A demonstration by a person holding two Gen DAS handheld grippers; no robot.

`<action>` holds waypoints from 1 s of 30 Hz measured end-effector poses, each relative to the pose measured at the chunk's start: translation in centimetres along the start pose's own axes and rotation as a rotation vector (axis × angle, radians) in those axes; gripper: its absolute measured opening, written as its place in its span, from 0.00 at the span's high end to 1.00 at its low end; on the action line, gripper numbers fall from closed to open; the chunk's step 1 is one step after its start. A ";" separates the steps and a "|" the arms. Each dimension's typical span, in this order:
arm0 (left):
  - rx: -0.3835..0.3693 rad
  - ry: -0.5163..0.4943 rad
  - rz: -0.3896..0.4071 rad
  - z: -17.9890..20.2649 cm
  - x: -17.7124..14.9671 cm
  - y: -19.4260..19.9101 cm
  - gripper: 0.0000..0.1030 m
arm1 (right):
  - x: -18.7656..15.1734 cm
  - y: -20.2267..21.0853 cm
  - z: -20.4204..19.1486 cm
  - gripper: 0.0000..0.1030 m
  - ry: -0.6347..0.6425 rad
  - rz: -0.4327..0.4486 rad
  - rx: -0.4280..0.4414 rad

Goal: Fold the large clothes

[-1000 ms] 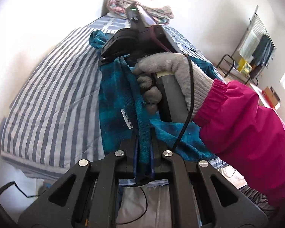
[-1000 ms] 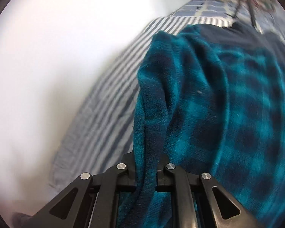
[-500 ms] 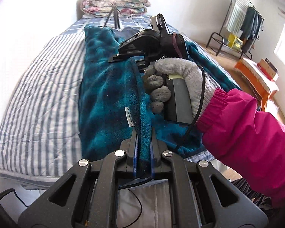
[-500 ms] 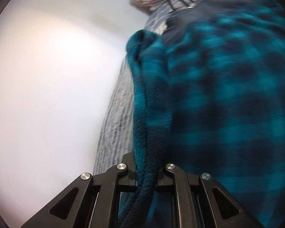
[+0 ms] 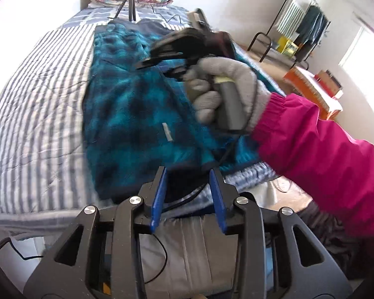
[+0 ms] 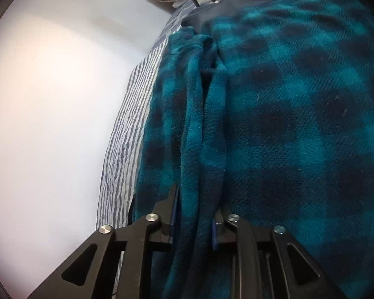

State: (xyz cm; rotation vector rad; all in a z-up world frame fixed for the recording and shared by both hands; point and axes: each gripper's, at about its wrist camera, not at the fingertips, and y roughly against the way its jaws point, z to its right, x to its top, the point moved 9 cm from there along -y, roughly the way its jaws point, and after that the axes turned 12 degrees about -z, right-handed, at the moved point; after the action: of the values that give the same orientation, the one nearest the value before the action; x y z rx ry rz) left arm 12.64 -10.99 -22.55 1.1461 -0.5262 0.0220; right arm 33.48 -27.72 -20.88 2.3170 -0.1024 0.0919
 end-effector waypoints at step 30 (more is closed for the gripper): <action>0.072 0.117 0.046 -6.5 2.1 0.3 0.66 | -18.1 3.7 -0.6 0.86 0.470 -0.260 -0.463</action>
State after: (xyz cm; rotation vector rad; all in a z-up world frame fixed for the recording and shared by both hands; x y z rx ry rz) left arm 16.88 -5.71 -23.43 1.1945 -0.4505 0.1481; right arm 15.05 -29.03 -19.57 1.7767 0.3771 0.4289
